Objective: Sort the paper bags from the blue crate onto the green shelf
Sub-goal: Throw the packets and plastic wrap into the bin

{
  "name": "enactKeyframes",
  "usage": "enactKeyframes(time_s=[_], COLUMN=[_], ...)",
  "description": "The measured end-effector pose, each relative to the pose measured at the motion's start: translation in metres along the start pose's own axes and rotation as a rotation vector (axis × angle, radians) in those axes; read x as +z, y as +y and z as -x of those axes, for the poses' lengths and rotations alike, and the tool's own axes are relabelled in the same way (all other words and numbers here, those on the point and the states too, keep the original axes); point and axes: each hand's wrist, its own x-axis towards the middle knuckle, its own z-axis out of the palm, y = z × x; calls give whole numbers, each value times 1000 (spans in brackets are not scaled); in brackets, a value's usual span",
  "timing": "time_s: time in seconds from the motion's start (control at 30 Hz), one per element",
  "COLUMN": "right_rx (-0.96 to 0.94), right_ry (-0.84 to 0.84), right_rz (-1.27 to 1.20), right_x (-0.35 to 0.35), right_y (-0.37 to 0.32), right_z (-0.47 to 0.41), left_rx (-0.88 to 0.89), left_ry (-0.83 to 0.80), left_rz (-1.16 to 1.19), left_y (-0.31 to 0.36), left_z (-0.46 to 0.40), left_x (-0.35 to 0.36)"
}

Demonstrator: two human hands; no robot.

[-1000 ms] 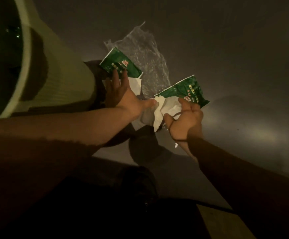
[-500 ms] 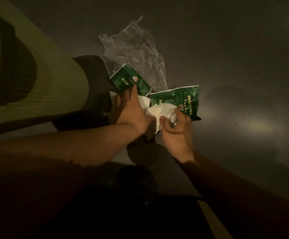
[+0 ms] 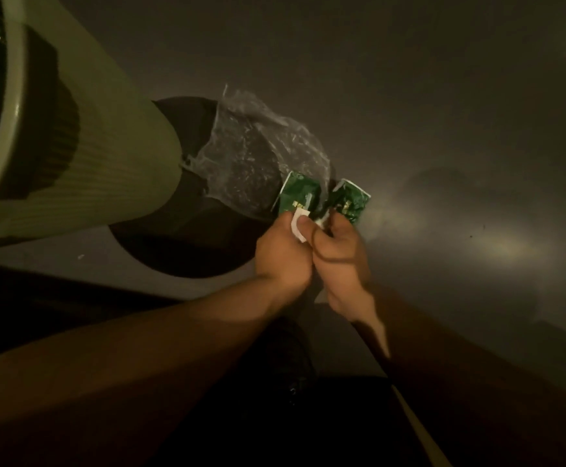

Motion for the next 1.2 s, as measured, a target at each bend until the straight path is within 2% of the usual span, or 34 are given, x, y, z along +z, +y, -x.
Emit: enactKeyframes(time_s=[0.2,0.27,0.4,0.5,0.67,0.8,1.07,1.2], right_rx=[12,7,-65,-187,-231,-234,-95,-218], right_ry=[-90,-45,107,210,218,206,111,75], right_rz=[-164,-141,82,216,116,65,-64,124], right_x=[-7,-5,-5,-8,-23,-41,-53,-48], right_y=[2,5,5,-4,-37,-68,-124,-159], right_z=[18,25,35,50,86,122,190,229], left_rx=[86,83,51,52,4,-30,-91,-47], left_ry=[-2,-22,-111,-47,79,52,17,65], left_rz=[12,31,281,299,218,437,829,916], left_y=[-16,-19,-11,-4,17,42,108,141], left_z=[19,26,49,63,101,134,190,221], left_x=[-7,-10,-19,-24,-44,-61,-91,-124])
